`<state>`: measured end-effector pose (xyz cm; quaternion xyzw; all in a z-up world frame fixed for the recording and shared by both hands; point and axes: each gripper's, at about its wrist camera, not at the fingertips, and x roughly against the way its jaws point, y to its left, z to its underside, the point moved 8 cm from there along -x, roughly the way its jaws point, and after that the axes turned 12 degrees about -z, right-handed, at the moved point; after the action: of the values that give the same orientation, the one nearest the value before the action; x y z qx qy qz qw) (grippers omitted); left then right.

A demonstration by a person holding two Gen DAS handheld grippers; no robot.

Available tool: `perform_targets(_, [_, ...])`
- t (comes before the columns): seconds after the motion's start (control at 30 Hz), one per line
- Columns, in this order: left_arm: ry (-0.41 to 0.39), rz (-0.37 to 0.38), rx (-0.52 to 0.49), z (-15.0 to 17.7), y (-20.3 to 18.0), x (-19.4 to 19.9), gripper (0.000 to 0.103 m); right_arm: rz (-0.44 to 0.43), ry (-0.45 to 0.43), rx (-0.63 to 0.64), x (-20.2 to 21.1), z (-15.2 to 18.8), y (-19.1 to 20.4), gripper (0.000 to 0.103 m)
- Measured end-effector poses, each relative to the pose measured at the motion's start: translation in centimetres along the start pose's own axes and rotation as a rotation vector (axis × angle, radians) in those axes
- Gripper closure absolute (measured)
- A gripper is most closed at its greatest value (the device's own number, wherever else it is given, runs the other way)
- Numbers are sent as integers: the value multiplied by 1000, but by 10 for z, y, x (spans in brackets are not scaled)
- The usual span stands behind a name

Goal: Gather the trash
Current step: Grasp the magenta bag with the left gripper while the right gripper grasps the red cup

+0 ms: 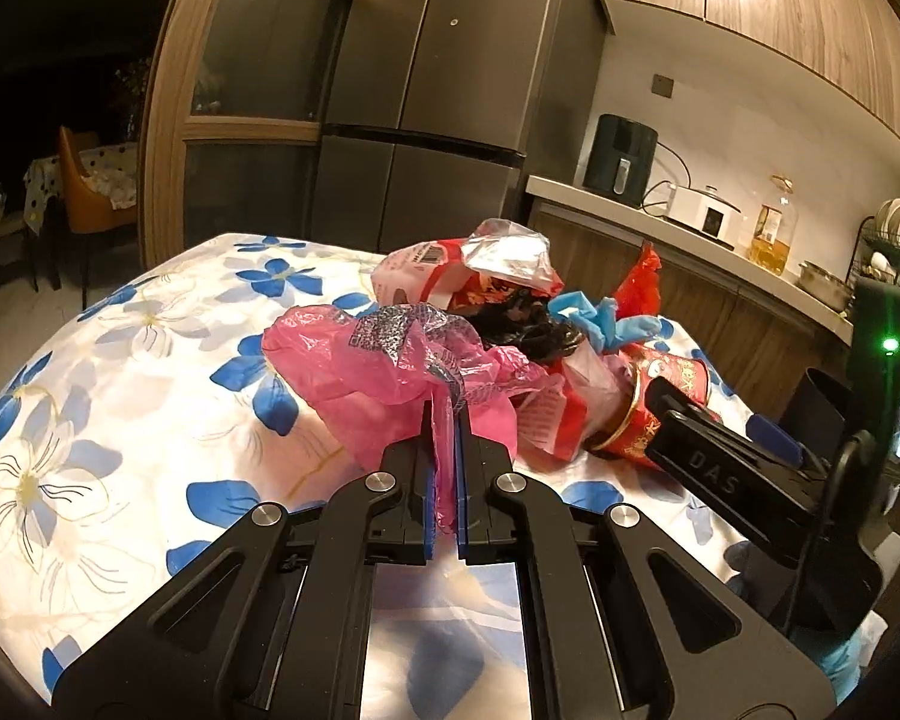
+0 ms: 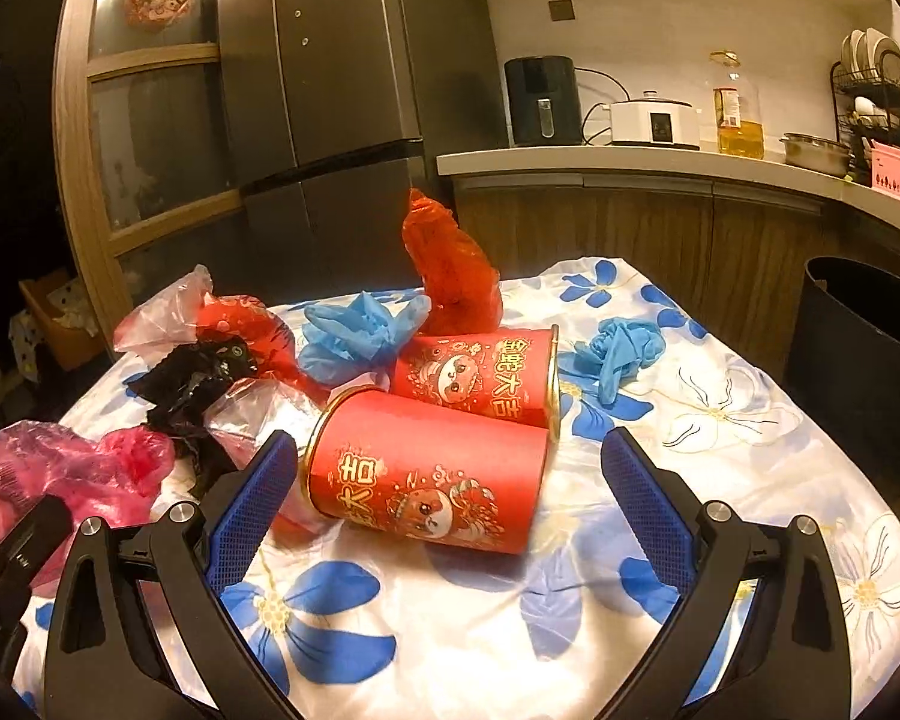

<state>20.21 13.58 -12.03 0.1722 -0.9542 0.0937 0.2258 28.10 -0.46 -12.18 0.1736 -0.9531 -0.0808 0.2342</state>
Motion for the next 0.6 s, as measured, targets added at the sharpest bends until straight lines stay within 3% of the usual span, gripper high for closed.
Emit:
perform_targets(0.3, [7, 7, 0, 0, 4, -4, 99, 5, 38, -26, -18, 6, 0, 6])
perform_targets(0.5, [11, 15, -2, 1, 2, -5, 99, 4, 57, -54, -23, 9, -6, 20])
perform_targets(0.6, [9, 16, -2, 0, 2, -4, 99, -1, 62, -70, -22, 11, -9, 20])
